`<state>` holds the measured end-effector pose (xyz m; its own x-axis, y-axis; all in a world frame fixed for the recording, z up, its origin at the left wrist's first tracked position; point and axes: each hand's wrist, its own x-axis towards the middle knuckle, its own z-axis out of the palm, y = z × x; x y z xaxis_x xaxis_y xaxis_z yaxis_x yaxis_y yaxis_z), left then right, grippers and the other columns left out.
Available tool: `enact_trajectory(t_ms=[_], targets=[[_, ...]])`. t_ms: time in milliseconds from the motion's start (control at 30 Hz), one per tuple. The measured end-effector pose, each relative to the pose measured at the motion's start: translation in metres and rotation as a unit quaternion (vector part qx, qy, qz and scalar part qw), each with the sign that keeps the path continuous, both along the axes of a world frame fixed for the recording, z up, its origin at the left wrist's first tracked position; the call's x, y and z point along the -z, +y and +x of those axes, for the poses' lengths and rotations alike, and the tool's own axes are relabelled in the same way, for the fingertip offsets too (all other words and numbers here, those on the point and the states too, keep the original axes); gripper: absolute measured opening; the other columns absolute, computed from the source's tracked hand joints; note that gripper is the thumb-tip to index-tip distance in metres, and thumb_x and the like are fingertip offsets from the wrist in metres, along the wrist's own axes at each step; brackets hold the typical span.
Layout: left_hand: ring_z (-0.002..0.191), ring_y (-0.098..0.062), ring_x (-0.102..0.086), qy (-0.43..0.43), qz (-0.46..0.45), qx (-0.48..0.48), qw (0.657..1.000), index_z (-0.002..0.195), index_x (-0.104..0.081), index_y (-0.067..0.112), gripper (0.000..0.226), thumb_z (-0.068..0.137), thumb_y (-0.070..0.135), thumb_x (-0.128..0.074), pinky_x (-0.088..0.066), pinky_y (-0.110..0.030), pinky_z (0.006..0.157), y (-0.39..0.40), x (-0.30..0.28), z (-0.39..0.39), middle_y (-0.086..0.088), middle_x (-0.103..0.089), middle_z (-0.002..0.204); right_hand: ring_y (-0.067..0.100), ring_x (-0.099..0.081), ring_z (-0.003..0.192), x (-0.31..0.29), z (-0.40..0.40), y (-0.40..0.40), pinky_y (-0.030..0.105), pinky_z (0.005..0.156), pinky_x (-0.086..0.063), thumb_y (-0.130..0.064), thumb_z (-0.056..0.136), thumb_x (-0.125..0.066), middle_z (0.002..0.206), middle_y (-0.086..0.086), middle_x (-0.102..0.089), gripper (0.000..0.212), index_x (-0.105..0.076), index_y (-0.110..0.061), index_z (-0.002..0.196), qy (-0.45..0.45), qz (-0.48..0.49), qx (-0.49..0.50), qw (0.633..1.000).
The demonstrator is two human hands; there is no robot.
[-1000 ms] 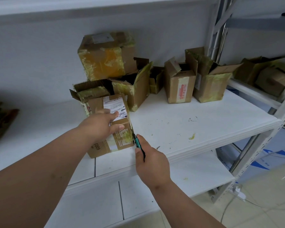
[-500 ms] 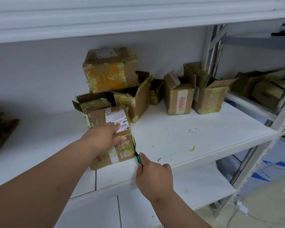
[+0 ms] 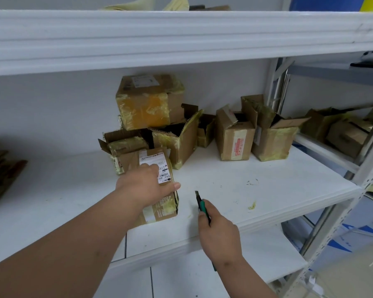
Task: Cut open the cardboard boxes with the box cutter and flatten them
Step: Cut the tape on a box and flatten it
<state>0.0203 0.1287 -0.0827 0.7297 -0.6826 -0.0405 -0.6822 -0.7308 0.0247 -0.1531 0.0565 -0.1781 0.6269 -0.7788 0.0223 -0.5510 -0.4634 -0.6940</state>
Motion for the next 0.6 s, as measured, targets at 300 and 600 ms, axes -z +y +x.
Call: enact_trajectory(t_ms=[300,600], targets=[[0.119,-0.013,-0.049,0.101,0.017,0.046,0.994,0.145,-0.038,0.03,0.076,0.075,0.03,-0.068,-0.045,-0.027,0.095,0.037,-0.022,0.02,0.007,-0.047,0.139,0.02,-0.049,0.082,-0.002,0.02,-0.033,0.037,0.081,-0.031,-0.029,0.099,-0.029,0.092,-0.005,-0.048,0.039,-0.039,-0.032,0.137,0.148,-0.111,-0.023,0.982],[0.129,-0.016,-0.036,-0.044,-0.01,0.045,0.998,0.145,-0.044,0.036,0.049,0.097,0.024,-0.049,-0.035,-0.031,0.109,0.089,0.006,0.049,0.013,-0.04,0.148,0.02,-0.029,0.139,-0.002,0.056,-0.021,0.044,0.109,-0.016,-0.024,0.091,-0.043,0.151,-0.008,-0.037,0.058,-0.035,-0.034,0.148,0.127,-0.19,-0.055,0.972]])
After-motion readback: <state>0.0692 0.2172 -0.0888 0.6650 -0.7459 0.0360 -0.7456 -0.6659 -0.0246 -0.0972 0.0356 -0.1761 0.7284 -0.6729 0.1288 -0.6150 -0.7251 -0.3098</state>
